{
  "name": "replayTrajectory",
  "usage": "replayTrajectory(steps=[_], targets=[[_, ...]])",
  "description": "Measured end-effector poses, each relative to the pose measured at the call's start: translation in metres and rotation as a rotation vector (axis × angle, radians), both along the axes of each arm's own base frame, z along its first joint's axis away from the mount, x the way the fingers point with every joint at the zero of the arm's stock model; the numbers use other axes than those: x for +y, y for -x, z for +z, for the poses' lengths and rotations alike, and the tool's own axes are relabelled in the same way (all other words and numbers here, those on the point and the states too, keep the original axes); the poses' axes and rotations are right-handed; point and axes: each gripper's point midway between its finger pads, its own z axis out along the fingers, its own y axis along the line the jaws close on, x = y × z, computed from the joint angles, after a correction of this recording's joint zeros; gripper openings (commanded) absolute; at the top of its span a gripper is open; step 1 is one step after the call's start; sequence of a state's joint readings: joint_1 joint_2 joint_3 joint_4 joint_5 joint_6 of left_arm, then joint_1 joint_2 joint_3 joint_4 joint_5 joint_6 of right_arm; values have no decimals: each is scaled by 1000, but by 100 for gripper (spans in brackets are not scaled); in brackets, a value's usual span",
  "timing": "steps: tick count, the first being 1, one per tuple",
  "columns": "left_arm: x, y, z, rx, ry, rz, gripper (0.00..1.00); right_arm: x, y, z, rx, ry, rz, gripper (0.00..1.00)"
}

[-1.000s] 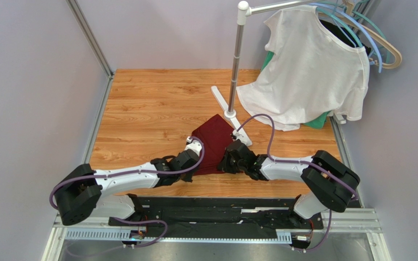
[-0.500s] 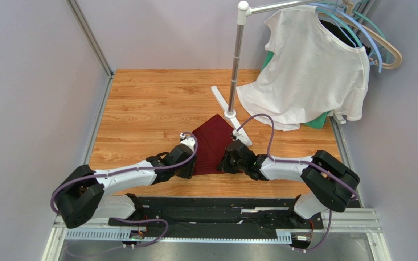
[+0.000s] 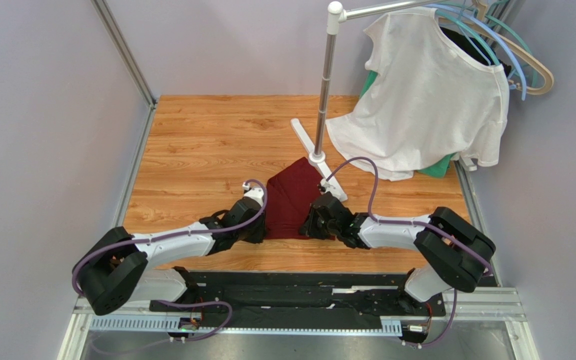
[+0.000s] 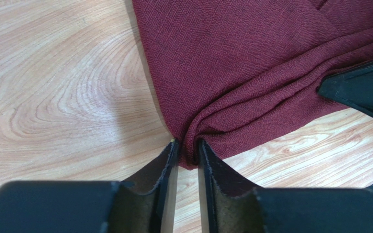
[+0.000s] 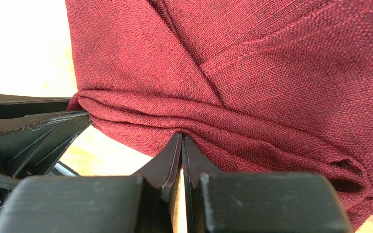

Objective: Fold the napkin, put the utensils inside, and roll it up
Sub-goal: Roll the napkin at the center of the board.

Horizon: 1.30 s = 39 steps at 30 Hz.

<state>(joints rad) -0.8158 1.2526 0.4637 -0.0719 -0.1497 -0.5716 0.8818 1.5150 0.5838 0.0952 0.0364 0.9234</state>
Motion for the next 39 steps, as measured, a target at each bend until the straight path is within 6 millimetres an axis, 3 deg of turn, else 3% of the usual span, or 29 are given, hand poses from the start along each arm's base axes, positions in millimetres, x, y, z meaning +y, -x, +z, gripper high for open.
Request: replayTrajectory(steps=[6, 14, 18, 21, 33, 39], targets=[[-2, 0, 0, 0, 14, -4, 0, 0, 0, 0, -4, 1, 8, 7], [-1, 0, 2, 22, 7, -21, 0, -2, 0, 2, -40, 43, 68, 15], [-1, -2, 1, 82, -11, -35, 0, -11, 2, 8, -76, 97, 124, 34], [-2, -8, 0, 150, -29, -42, 0, -19, 4, 18, -118, 128, 160, 40], [-13, -25, -2, 319, -29, -111, 0, -30, 10, 93, -402, 134, 371, 43], [-15, -25, -3, 399, 9, -153, 0, -20, 24, 85, -483, 208, 533, 45]])
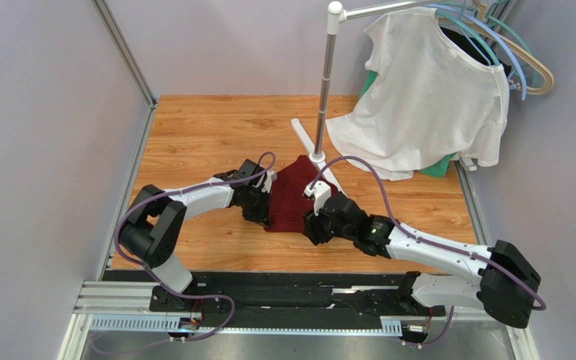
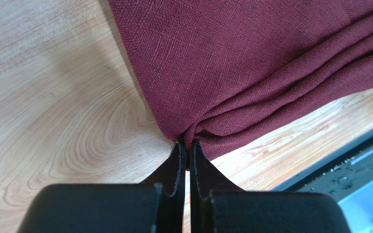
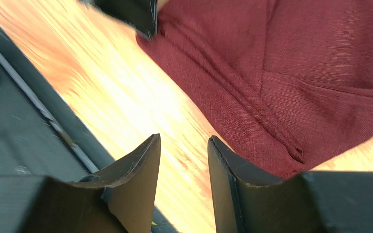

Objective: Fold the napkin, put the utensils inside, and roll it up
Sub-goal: Roll the napkin at the center of the board.

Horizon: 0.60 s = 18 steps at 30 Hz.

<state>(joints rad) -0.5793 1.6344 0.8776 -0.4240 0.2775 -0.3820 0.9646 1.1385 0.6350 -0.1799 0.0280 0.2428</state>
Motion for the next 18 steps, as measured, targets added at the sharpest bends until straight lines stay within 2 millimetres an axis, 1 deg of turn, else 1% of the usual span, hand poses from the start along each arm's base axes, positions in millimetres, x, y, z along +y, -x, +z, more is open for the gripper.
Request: replayTrajectory(steps=[6, 8, 12, 16, 18], targets=[[0, 0, 0, 46, 25, -16, 0, 4, 8, -43, -43, 200, 114, 47], [0, 0, 0, 64, 32, -21, 0, 7, 10, -52, -67, 258, 151, 47], [-1, 0, 0, 93, 38, -34, 0, 12, 6, -58, -143, 333, 193, 48], [-3, 2, 0, 102, 46, -42, 0, 16, -4, -57, -216, 388, 212, 47], [-3, 2, 0, 104, 49, -45, 0, 17, -9, -60, -236, 416, 220, 47]])
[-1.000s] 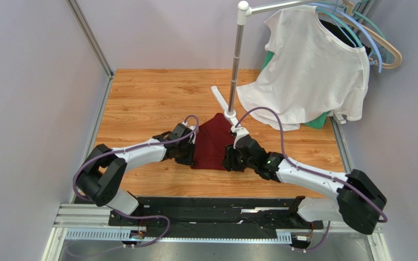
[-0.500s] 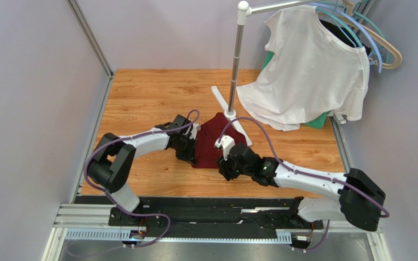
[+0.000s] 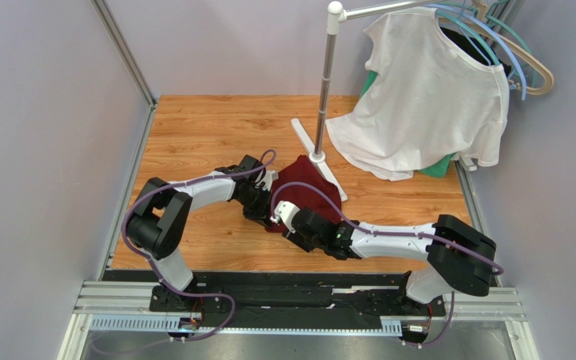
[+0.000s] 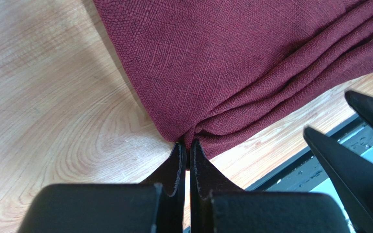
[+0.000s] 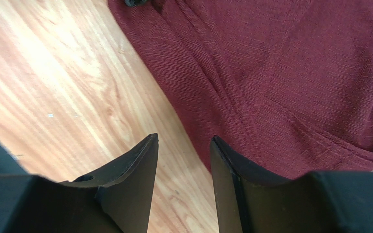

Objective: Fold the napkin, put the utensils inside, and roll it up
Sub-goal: Roll the napkin at the center of the board.

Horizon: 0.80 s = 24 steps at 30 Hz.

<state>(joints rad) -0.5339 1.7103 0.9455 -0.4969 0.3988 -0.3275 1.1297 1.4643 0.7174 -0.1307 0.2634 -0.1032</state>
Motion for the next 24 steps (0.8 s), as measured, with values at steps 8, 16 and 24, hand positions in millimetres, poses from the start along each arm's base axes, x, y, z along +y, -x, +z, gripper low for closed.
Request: replayTrajectory(steps=[8, 16, 24], targets=[[0, 1, 0, 5, 5, -2, 0, -6, -9, -18, -42, 94, 15, 45], [-1, 1, 0, 7, 9, -6, 0, 7, -19, -22, -83, 90, 37, 37], [-1, 1, 0, 6, 12, -15, 0, 18, -19, -27, -63, 96, 75, 11]])
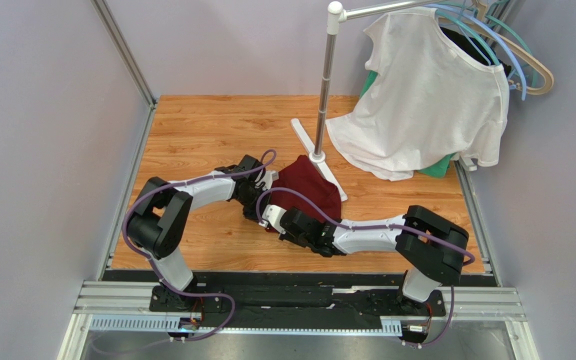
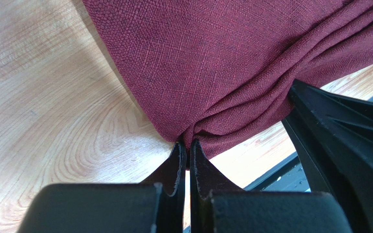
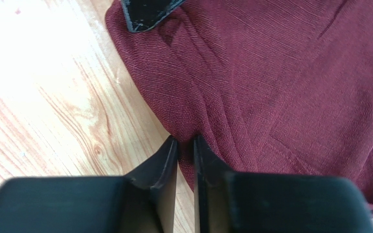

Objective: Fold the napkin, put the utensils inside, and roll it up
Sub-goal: Roll the napkin at the center of the board.

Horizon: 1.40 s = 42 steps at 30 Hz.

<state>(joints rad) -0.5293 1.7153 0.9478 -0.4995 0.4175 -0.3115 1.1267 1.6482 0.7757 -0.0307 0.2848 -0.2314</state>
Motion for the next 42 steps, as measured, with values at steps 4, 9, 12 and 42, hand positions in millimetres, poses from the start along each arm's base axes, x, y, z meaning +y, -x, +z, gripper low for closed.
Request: replayTrajectory(steps=[4, 9, 12, 42], targets=[[0, 0, 0, 0, 0, 1, 5, 2, 2, -1, 19, 30, 32, 0], [2, -1, 0, -2, 0, 19, 41, 4, 5, 0, 59, 44, 60, 0], [6, 2, 1, 6, 4, 50, 65, 7, 10, 0, 91, 39, 79, 0], [25, 45, 70, -511, 337, 170, 73, 11, 70, 13, 766, -253, 166, 0]])
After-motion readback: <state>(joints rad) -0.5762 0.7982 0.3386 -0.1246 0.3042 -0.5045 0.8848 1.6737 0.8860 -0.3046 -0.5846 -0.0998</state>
